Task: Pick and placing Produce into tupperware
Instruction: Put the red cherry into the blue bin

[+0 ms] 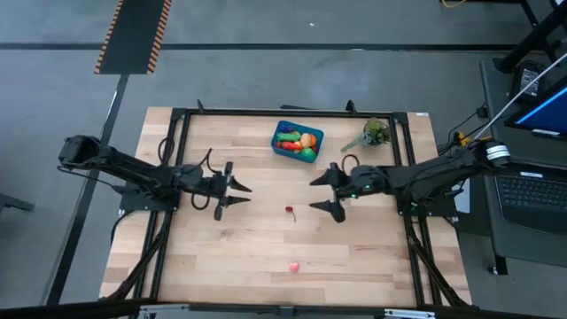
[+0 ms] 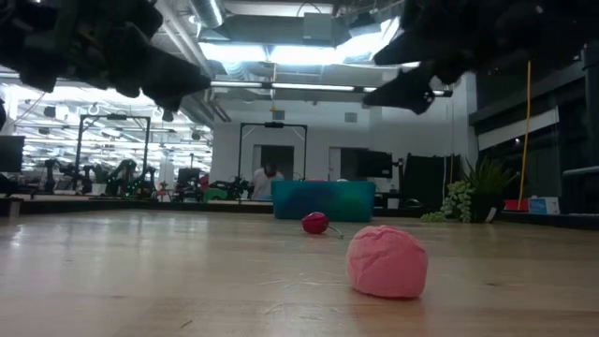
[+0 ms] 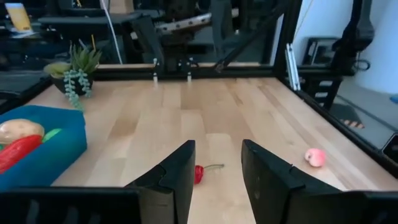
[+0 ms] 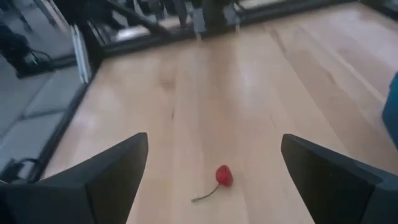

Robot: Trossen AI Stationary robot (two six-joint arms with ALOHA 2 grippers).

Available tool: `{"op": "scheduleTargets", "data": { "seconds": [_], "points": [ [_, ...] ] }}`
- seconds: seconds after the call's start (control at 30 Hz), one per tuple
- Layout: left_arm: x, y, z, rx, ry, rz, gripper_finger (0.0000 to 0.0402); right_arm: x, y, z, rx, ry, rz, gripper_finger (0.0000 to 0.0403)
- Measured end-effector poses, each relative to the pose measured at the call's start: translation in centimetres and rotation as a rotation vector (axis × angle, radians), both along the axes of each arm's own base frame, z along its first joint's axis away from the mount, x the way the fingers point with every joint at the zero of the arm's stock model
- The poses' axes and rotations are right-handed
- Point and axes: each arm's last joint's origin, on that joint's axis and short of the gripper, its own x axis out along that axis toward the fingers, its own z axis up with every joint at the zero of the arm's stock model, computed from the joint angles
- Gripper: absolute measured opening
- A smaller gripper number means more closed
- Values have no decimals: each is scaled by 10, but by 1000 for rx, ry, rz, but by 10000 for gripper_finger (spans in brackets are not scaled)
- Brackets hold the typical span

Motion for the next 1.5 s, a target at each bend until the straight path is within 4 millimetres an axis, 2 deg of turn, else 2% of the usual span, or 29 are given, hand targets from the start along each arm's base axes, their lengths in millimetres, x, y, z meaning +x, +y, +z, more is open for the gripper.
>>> {"op": "scheduleTargets", "data": {
  "seconds": [0.33,0.73,0.97,1.33,1.5],
  "points": [
    [-9,-2,-9,-43,-30,-96,124,53,14,-7,-100,365,51,369],
    [-9,-2,-11,-63,-5,-98,124,107,23,-41,-138,588,77,369],
    [-9,-2,-13,-63,9,-98,124,124,25,-57,-141,626,80,369],
    [-9,-5,-13,-62,19,-112,124,130,26,-84,-145,677,77,369],
    [-10,-7,-14,-62,20,-124,124,131,25,-85,-162,672,50,369]
  ]
}}
